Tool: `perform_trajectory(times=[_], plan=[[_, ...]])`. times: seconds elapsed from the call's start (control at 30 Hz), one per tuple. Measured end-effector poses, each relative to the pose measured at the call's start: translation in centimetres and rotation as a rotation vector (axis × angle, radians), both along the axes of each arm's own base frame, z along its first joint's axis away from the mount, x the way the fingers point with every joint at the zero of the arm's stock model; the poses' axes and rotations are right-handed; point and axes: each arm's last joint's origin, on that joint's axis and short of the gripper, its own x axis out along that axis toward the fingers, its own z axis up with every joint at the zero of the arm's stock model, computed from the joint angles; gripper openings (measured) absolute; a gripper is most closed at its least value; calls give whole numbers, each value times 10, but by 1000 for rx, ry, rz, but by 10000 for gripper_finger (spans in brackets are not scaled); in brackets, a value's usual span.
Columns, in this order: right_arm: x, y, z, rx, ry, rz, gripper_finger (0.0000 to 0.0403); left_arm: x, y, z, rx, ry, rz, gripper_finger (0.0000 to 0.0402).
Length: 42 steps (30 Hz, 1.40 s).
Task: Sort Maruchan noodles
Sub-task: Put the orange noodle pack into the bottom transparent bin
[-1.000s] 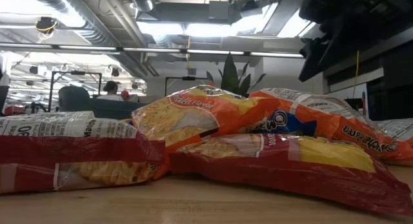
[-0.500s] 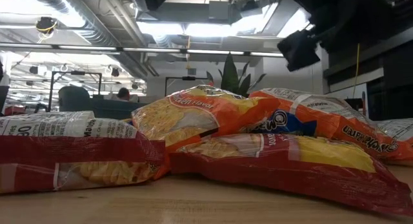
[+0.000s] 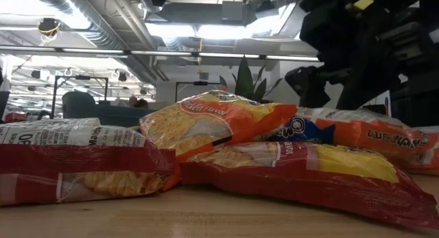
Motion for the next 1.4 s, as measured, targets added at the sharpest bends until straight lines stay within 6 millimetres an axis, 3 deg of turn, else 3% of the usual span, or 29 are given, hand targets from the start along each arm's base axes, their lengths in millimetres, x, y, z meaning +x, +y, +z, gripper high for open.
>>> perform_trajectory(times=[0.13,0.27,0.47,0.63,0.87,0.97,1.17,1.4], plan=[[2,-5,2,33,38,-56,253,0,0,0,-15,2,-1,132],[8,-3,26,58,65,-78,253,0,0,0,-33,4,3,132],[11,21,62,-90,113,-51,253,0,0,0,-31,3,33,132],[-3,50,76,-214,187,-92,253,10,-1,-11,38,31,91,132],[-36,92,75,-158,319,-400,253,56,-1,-51,27,105,63,132],[-58,113,70,-141,322,-548,253,81,3,-58,11,133,60,132],[-100,153,65,-86,146,-680,253,128,16,-64,13,151,51,132],[-131,169,57,15,9,-796,253,166,27,-84,3,292,41,132]])
